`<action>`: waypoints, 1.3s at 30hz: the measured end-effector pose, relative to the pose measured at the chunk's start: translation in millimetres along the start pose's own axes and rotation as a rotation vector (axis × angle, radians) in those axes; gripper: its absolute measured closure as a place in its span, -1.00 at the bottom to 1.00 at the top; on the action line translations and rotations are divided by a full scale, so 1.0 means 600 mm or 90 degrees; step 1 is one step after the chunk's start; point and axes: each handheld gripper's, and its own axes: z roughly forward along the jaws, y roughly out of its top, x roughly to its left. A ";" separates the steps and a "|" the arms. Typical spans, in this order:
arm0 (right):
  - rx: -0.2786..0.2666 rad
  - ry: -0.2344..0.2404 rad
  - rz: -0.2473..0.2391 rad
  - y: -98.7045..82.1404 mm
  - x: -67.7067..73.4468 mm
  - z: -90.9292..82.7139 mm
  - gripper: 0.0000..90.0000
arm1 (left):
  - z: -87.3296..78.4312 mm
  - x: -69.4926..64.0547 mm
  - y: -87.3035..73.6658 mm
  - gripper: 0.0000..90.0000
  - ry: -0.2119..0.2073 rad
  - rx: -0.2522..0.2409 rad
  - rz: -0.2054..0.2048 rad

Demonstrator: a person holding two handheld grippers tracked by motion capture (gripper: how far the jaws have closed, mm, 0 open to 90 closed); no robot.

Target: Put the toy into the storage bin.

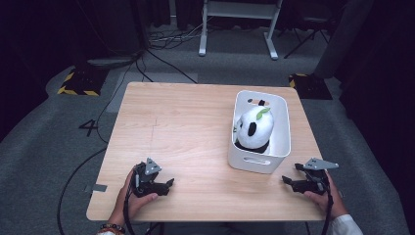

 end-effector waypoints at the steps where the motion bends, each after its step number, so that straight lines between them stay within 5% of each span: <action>1: 0.000 0.000 0.000 0.000 0.000 0.000 -0.58 | -0.002 -0.001 -0.002 -0.66 0.004 0.000 -0.004; 39: 0.001 0.002 -0.003 0.000 0.000 0.000 -0.59 | -0.013 0.010 -0.014 -0.67 0.002 0.000 -0.004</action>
